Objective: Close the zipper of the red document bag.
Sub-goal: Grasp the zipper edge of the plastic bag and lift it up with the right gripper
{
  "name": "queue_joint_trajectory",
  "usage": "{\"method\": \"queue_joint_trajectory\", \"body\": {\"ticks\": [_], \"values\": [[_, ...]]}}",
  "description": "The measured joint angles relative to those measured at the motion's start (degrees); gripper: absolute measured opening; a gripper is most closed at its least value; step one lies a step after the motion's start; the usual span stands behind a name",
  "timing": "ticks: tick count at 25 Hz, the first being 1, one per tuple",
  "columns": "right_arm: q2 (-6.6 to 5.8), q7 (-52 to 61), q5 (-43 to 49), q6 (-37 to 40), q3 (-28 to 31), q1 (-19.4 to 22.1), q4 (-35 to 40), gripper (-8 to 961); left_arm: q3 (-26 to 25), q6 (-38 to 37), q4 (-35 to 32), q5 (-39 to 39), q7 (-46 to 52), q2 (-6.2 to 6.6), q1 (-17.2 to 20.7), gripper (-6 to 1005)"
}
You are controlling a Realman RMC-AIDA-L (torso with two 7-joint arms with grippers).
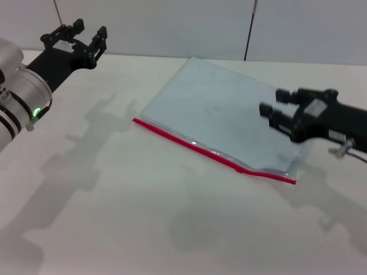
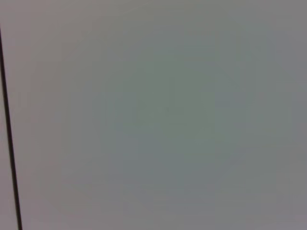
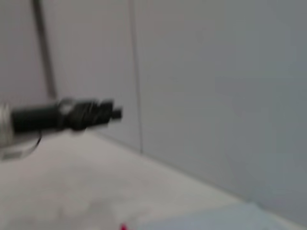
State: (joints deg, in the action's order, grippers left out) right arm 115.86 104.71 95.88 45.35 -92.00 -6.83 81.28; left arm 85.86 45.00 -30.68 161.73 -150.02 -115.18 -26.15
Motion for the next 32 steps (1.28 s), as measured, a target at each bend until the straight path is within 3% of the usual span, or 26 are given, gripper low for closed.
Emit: {"method": "queue_joint_trajectory", "body": {"ticks": [9, 14, 20, 32], "values": [[0.07, -0.72, 7.98, 13.92, 6.28, 0.01, 1.14, 444, 0.0, 0.0, 0.27, -0.19, -0.02, 0.19, -0.04, 524], [0.26, -0.43, 13.75, 16.51, 6.4, -0.58, 1.55, 532, 0.0, 0.0, 0.25, -0.27, -0.27, 0.27, -0.1, 524], [0.42, 0.7, 19.57, 16.45, 5.5, -1.04, 1.78, 693, 0.0, 0.0, 0.1, -0.42, -0.08, 0.84, -0.12, 524], [0.42, 5.91, 31.79, 6.78, -4.23, -1.68, 1.85, 694, 0.0, 0.0, 0.07, -0.46, -0.47, 1.2, 0.01, 524]]}}
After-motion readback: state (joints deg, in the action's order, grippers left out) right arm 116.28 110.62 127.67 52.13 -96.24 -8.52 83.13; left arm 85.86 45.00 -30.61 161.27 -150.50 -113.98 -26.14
